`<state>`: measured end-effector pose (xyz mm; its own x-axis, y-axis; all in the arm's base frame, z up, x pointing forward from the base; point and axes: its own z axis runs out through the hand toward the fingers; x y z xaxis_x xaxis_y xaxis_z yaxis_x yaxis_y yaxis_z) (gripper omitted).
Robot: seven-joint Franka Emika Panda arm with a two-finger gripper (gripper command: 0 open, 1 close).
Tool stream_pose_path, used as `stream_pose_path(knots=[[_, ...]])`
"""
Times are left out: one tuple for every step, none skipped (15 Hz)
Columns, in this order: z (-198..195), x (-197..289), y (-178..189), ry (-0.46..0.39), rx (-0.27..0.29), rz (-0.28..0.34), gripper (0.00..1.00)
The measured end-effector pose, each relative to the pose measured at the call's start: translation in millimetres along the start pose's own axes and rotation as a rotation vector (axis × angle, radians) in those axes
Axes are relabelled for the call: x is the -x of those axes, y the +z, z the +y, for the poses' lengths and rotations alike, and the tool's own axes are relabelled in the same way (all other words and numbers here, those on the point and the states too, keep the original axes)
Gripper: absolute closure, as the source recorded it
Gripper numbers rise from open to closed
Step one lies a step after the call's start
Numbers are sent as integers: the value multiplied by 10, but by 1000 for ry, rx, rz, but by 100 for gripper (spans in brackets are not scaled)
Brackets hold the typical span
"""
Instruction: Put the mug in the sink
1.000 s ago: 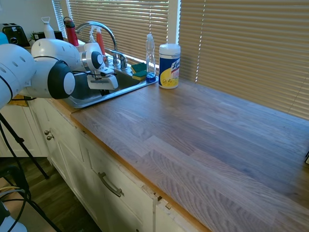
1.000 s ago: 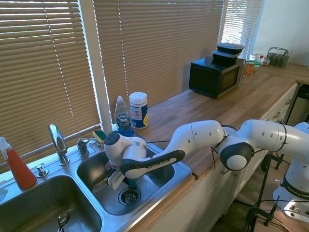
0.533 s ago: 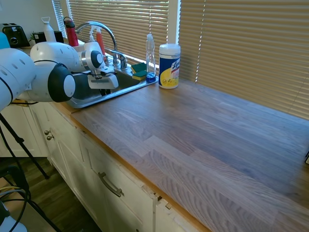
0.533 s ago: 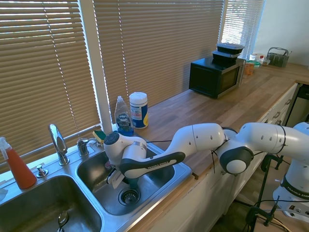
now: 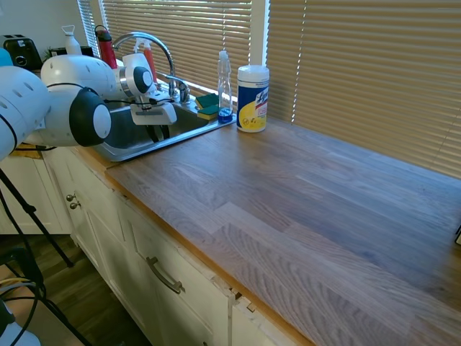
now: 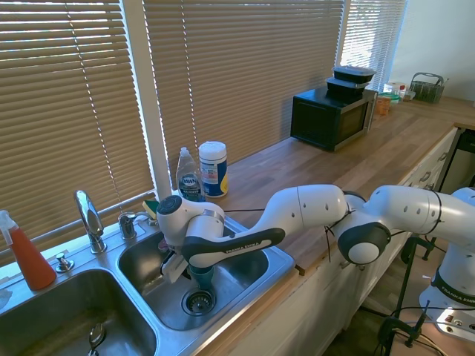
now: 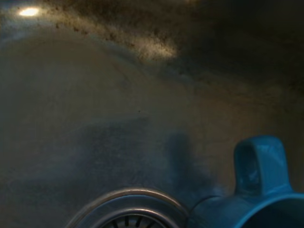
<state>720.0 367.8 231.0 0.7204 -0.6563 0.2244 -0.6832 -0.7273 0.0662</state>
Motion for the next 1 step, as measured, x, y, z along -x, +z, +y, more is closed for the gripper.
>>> stream_pose_path(knots=[[0, 4, -101, 8, 3, 5, 0]])
